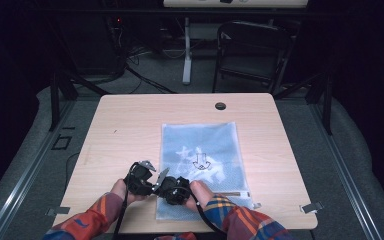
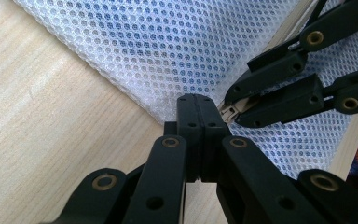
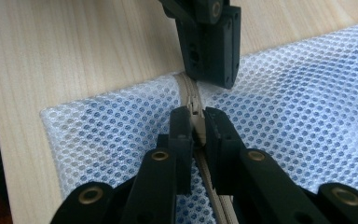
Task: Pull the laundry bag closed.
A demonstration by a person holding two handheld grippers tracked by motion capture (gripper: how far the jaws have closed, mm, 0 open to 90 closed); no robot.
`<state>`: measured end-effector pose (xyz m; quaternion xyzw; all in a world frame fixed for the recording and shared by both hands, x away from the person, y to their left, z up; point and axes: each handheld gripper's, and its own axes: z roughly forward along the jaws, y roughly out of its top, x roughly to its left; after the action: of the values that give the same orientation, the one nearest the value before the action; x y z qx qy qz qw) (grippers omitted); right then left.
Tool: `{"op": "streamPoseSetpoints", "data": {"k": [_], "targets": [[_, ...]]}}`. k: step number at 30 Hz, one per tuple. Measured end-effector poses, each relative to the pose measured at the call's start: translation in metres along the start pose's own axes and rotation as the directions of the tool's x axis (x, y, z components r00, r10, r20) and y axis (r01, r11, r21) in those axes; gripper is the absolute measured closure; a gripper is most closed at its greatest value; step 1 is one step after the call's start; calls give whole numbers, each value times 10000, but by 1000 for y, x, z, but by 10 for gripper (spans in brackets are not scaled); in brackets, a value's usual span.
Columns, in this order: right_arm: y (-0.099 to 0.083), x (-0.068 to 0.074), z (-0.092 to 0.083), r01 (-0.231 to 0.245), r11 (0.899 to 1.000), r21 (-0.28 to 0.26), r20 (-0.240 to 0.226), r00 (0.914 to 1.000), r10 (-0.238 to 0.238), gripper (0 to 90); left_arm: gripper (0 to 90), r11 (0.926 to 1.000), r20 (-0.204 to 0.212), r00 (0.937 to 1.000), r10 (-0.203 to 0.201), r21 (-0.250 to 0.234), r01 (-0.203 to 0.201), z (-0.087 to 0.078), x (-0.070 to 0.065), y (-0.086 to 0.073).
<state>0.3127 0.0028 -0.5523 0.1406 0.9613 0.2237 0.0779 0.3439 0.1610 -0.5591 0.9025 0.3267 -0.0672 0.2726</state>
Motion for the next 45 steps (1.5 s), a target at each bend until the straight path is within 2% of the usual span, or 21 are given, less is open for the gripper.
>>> {"op": "streamPoseSetpoints", "data": {"k": [24,43,45], "targets": [[-4,-2,-4,80,9999,120,0,10000,-80,821,900,9999,36,10000,82,73,-82,-1,1,0],[-16,-8,-11,22,9994,356,-53,10000,-20,819,900,10000,7,10000,22,20,-22,0,0,0],[-16,-7,-9,49,9992,404,-41,10000,-47,819,900,9999,-68,9999,131,58,-131,-1,0,0]]}}
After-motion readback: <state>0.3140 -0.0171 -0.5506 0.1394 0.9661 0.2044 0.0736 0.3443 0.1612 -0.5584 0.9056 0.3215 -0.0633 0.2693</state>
